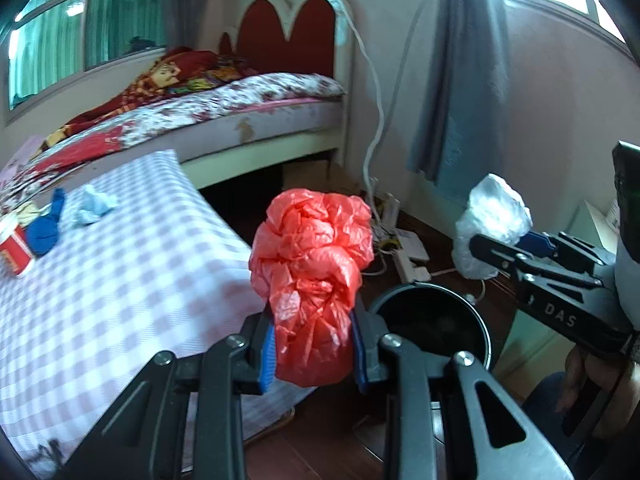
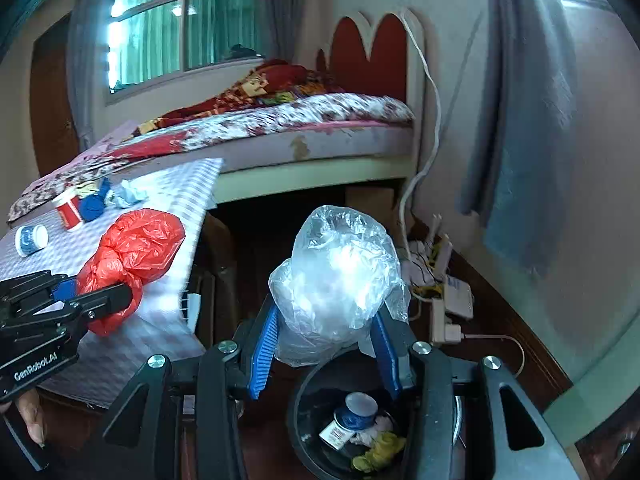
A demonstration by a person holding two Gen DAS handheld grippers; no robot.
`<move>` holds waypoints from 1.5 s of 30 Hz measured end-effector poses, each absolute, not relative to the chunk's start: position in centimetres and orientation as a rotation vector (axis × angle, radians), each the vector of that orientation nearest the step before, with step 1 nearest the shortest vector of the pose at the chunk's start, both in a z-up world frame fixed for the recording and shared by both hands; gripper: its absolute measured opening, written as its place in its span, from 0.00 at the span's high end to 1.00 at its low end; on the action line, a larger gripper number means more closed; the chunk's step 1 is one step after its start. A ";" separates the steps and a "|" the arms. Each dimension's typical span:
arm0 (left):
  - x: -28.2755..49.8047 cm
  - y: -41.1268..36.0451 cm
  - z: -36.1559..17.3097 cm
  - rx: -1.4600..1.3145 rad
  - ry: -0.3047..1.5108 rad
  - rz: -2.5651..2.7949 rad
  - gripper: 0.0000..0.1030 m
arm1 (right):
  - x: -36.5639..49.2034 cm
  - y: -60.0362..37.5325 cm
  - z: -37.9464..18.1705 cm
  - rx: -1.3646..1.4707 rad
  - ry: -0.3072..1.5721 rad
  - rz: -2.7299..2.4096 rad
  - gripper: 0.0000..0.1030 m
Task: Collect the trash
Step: 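Carry clear bag and red bag over the black bin and open both tools, then move both tools back over the table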
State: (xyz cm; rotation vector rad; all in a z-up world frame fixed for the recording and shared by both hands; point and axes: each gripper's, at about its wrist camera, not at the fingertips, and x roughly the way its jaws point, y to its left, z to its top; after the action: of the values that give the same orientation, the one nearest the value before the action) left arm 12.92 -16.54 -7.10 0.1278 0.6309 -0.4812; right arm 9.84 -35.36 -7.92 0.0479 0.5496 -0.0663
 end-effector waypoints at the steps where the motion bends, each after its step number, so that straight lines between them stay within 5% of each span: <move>1: 12.8 -17.1 -7.3 0.134 0.637 -0.496 0.70 | 9.7 -35.8 -8.2 0.053 0.555 -0.075 0.55; 36: 15.3 -28.4 -17.1 0.181 0.951 -0.695 0.69 | 11.6 -43.4 -18.9 0.211 0.901 -0.165 0.55; 39: 15.5 -28.6 -17.6 0.144 0.986 -0.721 0.50 | 11.7 -43.6 -19.3 0.235 0.915 -0.162 0.49; 40: 15.6 -28.5 -17.8 0.123 0.994 -0.712 0.26 | 11.8 -43.7 -19.5 0.242 0.925 -0.165 0.44; 41: 15.6 -28.2 -17.8 0.112 0.988 -0.687 0.14 | 11.8 -43.9 -19.8 0.245 0.941 -0.194 0.35; 45: 15.7 -27.7 -17.7 0.109 0.973 -0.658 0.06 | 11.4 -44.8 -19.9 0.282 0.935 -0.225 0.26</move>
State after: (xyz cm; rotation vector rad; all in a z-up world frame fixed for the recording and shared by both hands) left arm 15.66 -27.75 -17.70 0.1090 0.9734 -0.6582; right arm 11.39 -44.81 -19.88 0.2817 0.9352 -0.2248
